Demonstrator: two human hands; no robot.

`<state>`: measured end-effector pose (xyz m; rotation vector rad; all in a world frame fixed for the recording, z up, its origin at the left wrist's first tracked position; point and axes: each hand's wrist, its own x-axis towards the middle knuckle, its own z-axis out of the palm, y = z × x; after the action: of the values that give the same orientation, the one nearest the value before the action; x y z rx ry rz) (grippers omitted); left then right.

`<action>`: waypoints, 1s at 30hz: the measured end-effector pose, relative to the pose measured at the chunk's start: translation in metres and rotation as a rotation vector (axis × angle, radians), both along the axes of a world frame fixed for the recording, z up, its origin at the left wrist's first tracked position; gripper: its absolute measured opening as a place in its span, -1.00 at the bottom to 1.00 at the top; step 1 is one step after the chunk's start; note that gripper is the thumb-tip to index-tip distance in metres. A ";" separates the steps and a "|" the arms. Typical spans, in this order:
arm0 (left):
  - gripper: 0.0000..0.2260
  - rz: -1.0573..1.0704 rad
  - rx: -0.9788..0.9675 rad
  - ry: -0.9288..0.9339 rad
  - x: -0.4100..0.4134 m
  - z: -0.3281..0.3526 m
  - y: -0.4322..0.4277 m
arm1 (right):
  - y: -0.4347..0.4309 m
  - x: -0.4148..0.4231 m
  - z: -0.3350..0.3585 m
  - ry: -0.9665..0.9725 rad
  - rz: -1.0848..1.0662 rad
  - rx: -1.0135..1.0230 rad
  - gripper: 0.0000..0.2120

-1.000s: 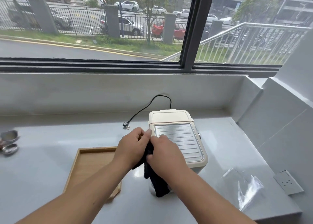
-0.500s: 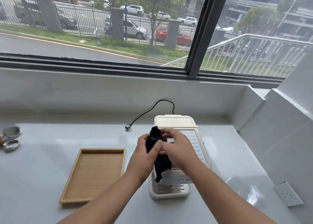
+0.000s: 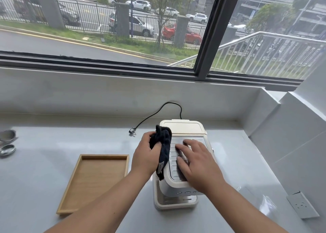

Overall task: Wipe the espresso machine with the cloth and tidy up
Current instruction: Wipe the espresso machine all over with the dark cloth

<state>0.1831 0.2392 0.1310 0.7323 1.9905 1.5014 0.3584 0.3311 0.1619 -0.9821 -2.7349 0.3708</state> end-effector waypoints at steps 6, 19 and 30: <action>-0.74 0.071 0.038 -0.149 -0.012 0.004 0.020 | 0.002 0.001 -0.004 -0.015 -0.007 -0.005 -0.53; -0.69 0.175 0.064 -0.246 -0.047 -0.025 0.063 | 0.001 0.001 -0.004 -0.045 -0.024 -0.009 -0.51; -0.75 0.060 -0.343 0.032 -0.049 -0.097 0.055 | 0.000 -0.001 -0.003 -0.071 -0.046 -0.018 -0.48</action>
<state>0.1340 0.2946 0.0341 0.5586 2.2334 1.1412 0.3571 0.3314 0.1592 -1.0812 -2.7703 0.3599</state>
